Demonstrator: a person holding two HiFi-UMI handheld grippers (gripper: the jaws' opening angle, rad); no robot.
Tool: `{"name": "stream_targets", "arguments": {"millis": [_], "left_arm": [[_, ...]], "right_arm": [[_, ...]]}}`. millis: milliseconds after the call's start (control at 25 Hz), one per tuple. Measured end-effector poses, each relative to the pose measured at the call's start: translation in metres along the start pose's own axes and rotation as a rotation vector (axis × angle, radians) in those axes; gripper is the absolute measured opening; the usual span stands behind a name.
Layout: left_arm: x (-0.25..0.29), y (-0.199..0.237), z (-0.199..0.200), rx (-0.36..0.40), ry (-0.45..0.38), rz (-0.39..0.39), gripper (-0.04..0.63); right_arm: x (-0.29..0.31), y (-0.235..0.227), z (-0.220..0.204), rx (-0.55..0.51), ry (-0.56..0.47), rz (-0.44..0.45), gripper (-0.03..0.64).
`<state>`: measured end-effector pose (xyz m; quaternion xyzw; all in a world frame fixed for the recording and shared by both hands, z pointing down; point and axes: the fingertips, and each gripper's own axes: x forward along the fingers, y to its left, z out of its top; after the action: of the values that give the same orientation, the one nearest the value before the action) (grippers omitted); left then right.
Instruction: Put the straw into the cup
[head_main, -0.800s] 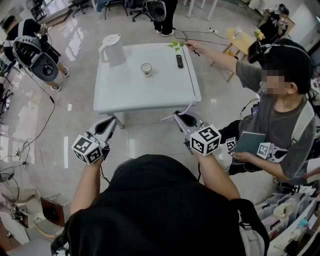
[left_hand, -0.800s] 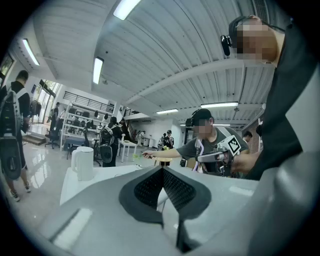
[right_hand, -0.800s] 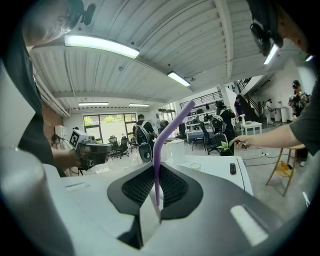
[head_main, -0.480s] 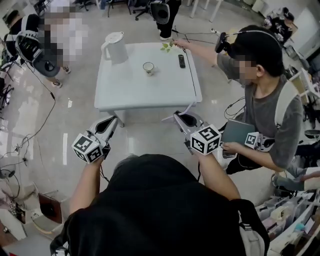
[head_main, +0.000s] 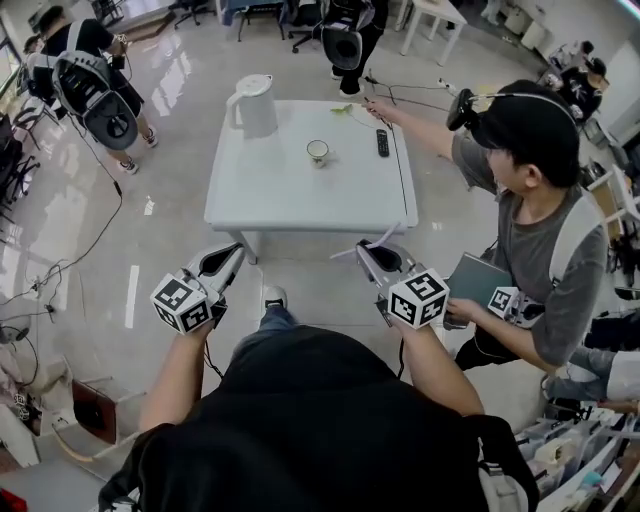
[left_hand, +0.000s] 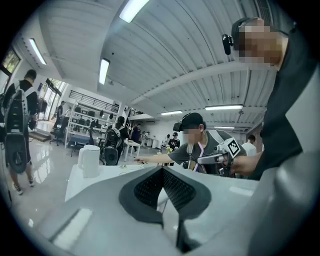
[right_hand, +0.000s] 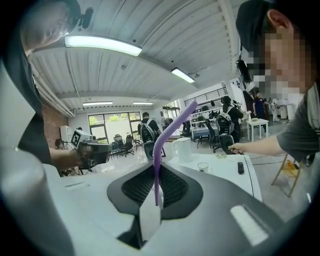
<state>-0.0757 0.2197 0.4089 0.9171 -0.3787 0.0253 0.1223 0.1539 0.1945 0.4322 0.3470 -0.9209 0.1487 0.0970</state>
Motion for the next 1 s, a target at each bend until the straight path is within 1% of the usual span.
{"name": "stream_targets", "arguments": {"millis": [160,400,560,1000], "left_arm": [[-0.010,0.011,0.001,-0.008,-0.020,0.021,0.000],[-0.005,0.026,0.005,-0.017,-0.016,0.007,0.000],[0.005,0.038,0.008,-0.033,-0.013,-0.005,0.000],[0.036,0.083,0.023,-0.010,0.019,-0.041,0.000]], "right_arm": [[0.005,0.003,0.006,-0.012,-0.007,-0.001,0.061],[0.025,0.002,0.014,-0.008,-0.001,-0.003,0.061],[0.037,-0.006,0.018,0.005,0.004,-0.009,0.061],[0.067,-0.039,0.033,0.030,-0.002,-0.065,0.061]]}}
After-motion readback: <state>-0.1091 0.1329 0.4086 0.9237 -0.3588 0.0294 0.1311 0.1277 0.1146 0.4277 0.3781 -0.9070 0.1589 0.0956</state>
